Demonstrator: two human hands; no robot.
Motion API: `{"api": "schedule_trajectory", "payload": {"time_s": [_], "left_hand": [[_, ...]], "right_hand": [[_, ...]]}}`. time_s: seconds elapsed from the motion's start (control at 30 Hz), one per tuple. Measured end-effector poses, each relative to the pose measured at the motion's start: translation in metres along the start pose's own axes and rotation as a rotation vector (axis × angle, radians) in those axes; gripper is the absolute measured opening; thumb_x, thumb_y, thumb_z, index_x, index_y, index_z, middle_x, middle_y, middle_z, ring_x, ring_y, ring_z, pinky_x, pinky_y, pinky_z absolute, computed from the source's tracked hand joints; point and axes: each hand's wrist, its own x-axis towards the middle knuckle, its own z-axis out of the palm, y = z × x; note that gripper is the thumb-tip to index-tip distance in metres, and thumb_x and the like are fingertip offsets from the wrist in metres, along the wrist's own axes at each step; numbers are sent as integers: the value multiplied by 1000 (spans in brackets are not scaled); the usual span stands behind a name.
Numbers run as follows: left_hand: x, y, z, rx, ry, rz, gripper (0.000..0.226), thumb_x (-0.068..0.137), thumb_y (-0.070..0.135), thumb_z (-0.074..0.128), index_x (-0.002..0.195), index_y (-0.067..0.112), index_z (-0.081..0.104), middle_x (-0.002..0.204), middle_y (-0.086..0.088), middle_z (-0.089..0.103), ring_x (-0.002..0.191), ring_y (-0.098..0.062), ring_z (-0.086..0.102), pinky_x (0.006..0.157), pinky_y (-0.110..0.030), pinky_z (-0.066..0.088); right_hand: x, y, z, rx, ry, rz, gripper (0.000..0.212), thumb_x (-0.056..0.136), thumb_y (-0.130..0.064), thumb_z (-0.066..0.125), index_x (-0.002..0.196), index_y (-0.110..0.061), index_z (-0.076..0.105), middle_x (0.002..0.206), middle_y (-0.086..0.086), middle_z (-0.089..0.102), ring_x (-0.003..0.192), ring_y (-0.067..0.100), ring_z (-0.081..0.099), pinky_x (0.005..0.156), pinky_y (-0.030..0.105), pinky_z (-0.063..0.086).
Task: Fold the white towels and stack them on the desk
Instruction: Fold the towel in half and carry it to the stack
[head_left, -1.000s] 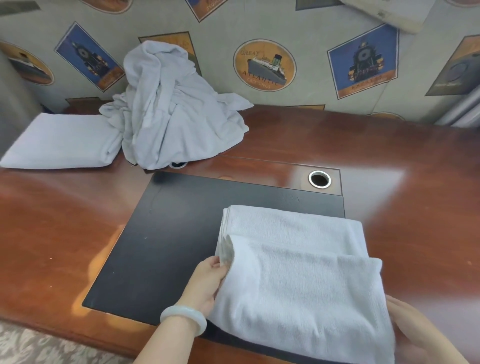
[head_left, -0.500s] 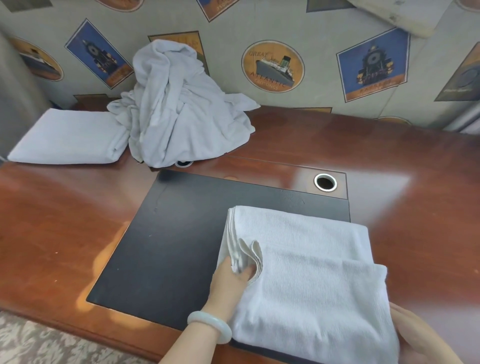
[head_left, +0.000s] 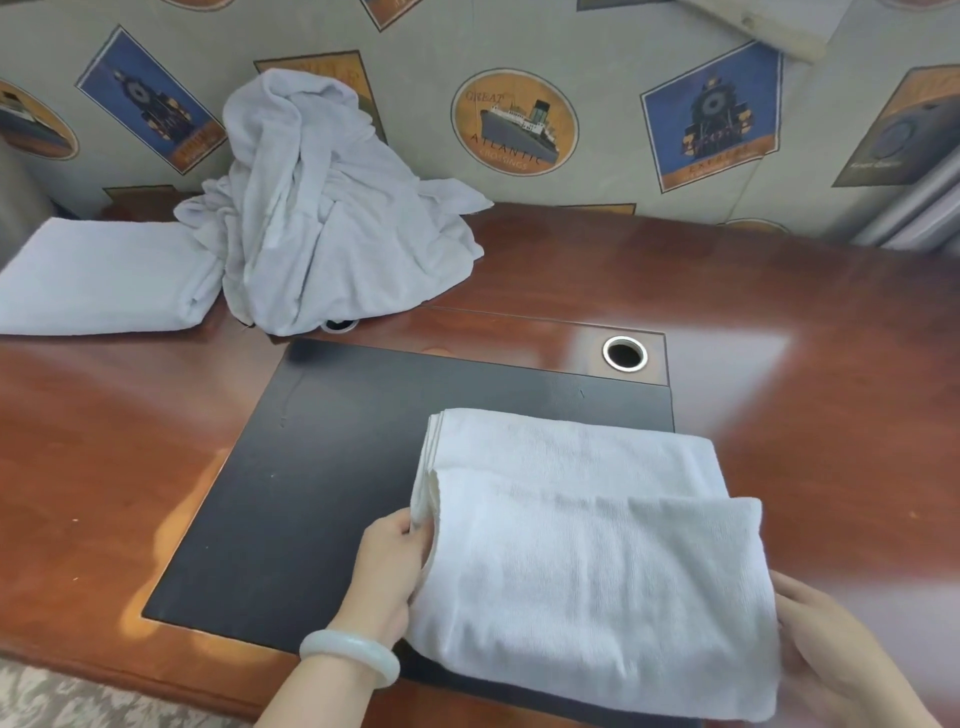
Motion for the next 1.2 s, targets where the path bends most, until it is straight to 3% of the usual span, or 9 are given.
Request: {"api": "schedule_trajectory", "payload": {"time_s": [0.23,0.33,0.4,0.53,0.67,0.77,0.9,1.07,1.2], "left_hand": [[5,-32,-22,132,-40,-198,18,91,14,58,74,10,60,69,-10,53,59,-19,44,58,-33,34],[11,-28,-26,210,24,-147,27,93,26,60,74,9,53,67,-13,50,57,-20,42,58,-36,34],[12,-18,-28,284,100,-137,43,97,44,52,85,2,55,78,-19,62,63,-29,57,59,-40,49],[10,7,-24,513,-5,-130,46,92,59,54,101,13,57,95,-13,68,83,-28,69,65,-37,60],[19,12,-15,809,-52,85,33,86,49,68,97,19,57,99,1,59,82,-14,59,62,-25,43],[33,11,-7,680,-61,87,35,83,38,75,105,18,56,105,2,60,93,-15,61,73,-28,50],[43,12,-5,657,25,190,48,77,21,79,109,21,43,109,1,49,97,-21,53,79,-31,46],[50,21,-3,1133,-157,595,45,82,27,72,116,37,44,118,21,42,113,-9,31,95,-27,21],[52,42,-4,1263,-329,351,31,84,35,68,105,36,46,104,10,41,103,-17,32,83,-28,34]], "right_hand": [[-11,15,9,-132,42,85,11,91,7,59,92,5,70,75,14,71,75,27,61,56,30,48],[-9,17,6,-171,115,62,16,95,-4,59,101,9,67,82,19,68,75,28,57,57,31,43],[-5,13,5,-185,217,-16,23,99,-15,55,98,6,65,82,18,67,68,29,58,55,30,42],[-1,-3,11,-199,217,-120,26,99,-29,56,94,-6,66,89,14,68,74,28,62,58,32,45],[12,-7,16,-243,224,-146,19,95,-29,62,93,-11,68,95,6,69,87,25,62,68,36,48],[23,-7,17,-176,222,-115,15,93,-27,65,98,-13,69,96,6,71,91,28,65,79,42,50],[28,-6,15,-144,219,-102,12,92,-22,66,99,-13,70,97,7,71,86,26,64,75,38,50],[25,-17,15,-222,206,-235,15,90,-16,68,104,-21,68,99,4,70,89,20,65,71,35,50],[14,-30,8,-371,108,-305,19,88,-11,69,105,-20,69,86,7,70,76,17,64,61,24,47]]}}
